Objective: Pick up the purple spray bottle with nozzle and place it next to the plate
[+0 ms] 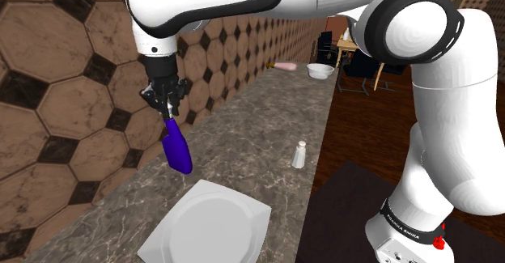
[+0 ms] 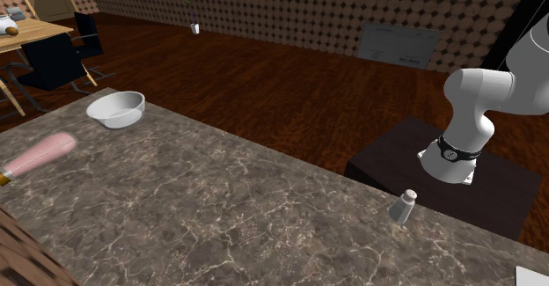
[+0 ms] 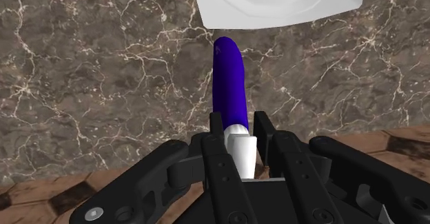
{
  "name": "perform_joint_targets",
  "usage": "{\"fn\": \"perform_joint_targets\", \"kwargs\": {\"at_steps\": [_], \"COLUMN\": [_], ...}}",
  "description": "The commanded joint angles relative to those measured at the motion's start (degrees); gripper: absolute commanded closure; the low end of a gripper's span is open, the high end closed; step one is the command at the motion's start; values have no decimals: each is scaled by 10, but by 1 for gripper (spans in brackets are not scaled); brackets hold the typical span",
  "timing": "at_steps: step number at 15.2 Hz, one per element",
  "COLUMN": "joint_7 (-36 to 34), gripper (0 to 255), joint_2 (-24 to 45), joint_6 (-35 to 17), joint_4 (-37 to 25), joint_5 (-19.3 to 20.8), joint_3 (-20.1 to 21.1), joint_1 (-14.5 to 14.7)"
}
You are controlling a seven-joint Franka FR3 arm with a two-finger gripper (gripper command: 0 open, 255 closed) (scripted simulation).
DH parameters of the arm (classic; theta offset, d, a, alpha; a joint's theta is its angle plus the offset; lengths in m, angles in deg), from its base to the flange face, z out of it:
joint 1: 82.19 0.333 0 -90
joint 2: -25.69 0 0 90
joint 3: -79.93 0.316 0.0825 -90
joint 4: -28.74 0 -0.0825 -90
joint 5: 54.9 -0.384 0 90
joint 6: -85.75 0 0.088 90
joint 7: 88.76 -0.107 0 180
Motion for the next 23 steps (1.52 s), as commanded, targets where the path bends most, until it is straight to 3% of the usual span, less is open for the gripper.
{"fn": "perform_joint_targets", "kwargs": {"at_steps": [1,8,16,17,23], "joint_7": [0,1,1,1,1], "gripper": [255,255,255,0,0], "joint_2": [-1,3,3,3,1], "joint_6": [-16,-72,-72,-72,-54], "joint_4": [16,69,69,69,53], "joint_5": [0,0,0,0,0], "joint_3": [0,0,0,0,0], "joint_1": [0,-1,-1,-1,-1]}}
